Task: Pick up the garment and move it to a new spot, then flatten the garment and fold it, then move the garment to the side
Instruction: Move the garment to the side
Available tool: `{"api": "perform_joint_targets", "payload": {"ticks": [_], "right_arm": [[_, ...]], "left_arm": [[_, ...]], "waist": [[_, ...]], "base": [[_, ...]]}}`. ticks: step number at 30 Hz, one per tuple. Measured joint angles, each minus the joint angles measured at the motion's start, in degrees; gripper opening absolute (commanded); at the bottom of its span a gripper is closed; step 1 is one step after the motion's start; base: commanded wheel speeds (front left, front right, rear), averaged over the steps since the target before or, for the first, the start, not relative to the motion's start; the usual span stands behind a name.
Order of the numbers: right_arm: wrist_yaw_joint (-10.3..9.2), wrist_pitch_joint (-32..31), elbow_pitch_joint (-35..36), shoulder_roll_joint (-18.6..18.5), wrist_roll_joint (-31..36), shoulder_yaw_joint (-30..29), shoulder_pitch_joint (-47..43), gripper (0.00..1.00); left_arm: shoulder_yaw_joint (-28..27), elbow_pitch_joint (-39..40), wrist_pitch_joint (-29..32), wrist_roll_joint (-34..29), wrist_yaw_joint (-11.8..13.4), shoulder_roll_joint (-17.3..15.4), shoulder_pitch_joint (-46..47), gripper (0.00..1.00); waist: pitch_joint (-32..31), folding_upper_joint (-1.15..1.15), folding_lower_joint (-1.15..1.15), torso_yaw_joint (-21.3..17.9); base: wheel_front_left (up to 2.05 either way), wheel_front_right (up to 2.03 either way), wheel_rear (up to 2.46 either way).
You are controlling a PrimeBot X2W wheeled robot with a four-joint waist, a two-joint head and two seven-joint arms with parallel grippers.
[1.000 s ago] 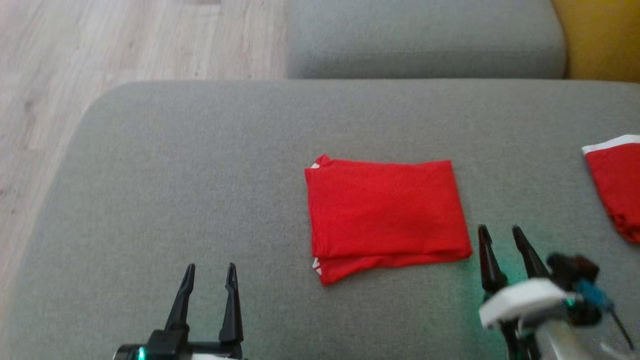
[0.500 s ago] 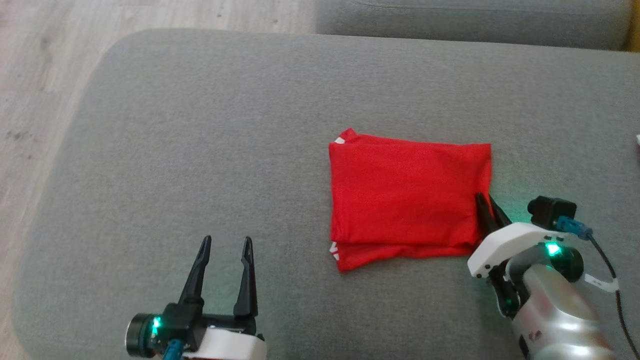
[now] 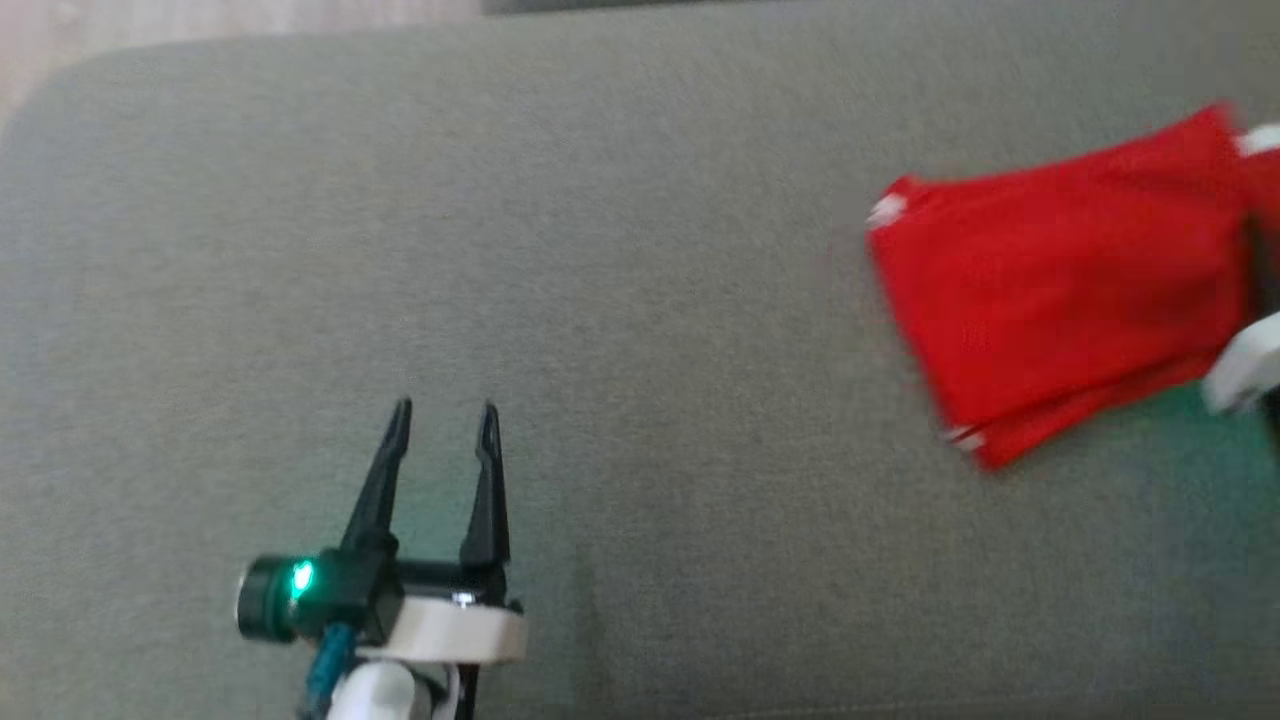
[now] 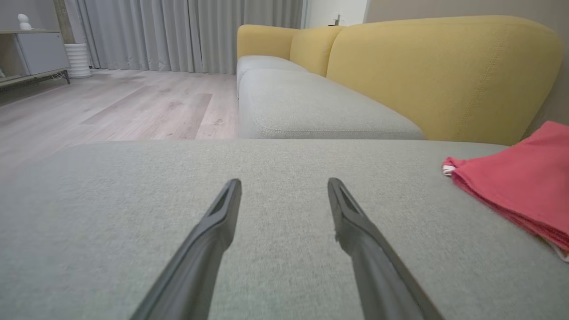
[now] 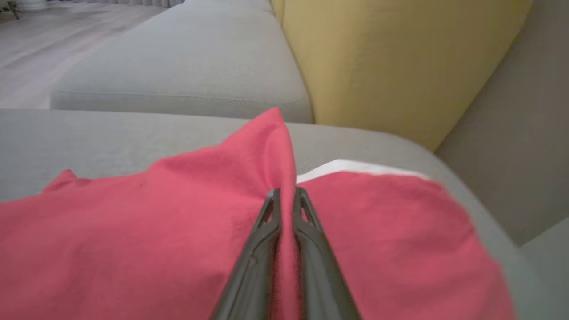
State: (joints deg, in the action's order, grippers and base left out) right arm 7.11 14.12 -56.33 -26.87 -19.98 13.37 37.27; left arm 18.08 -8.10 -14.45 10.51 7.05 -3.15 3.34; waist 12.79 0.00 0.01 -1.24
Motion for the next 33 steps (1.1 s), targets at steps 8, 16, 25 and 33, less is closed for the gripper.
{"api": "perform_joint_targets", "payload": {"ticks": [8, 16, 25, 33], "right_arm": [[0.0, 0.09, 1.79, -8.98, 4.46, -7.36, 5.45, 0.0], [0.0, 0.25, 7.42, -6.31, 13.7, -15.11, 4.89, 1.0], [0.0, 0.25, 23.69, 9.85, 12.18, -12.74, -16.63, 1.0], [0.0, 0.25, 38.23, 18.85, 9.42, -9.87, -35.3, 1.0]], "left_arm": [[-1.33, 0.68, -0.01, -1.51, -0.56, 0.08, 4.64, 1.0], [-3.68, 4.24, -0.25, 5.5, 0.01, 0.2, 5.38, 1.0], [-5.27, -0.37, -0.25, 7.24, 1.64, 0.19, -2.37, 1.0], [-5.82, 1.25, -0.25, 7.15, 3.03, 0.19, -7.76, 1.0]], "waist": [[5.79, 0.0, 0.01, -3.95], [3.61, 0.0, -0.01, -5.76], [-5.63, 0.0, -0.02, -6.03], [-14.84, 0.0, -0.03, -4.66]], "base": [[0.0, 0.0, 0.0], [0.0, 0.0, 0.0], [0.0, 0.0, 0.0], [0.0, 0.0, 0.0]]}}
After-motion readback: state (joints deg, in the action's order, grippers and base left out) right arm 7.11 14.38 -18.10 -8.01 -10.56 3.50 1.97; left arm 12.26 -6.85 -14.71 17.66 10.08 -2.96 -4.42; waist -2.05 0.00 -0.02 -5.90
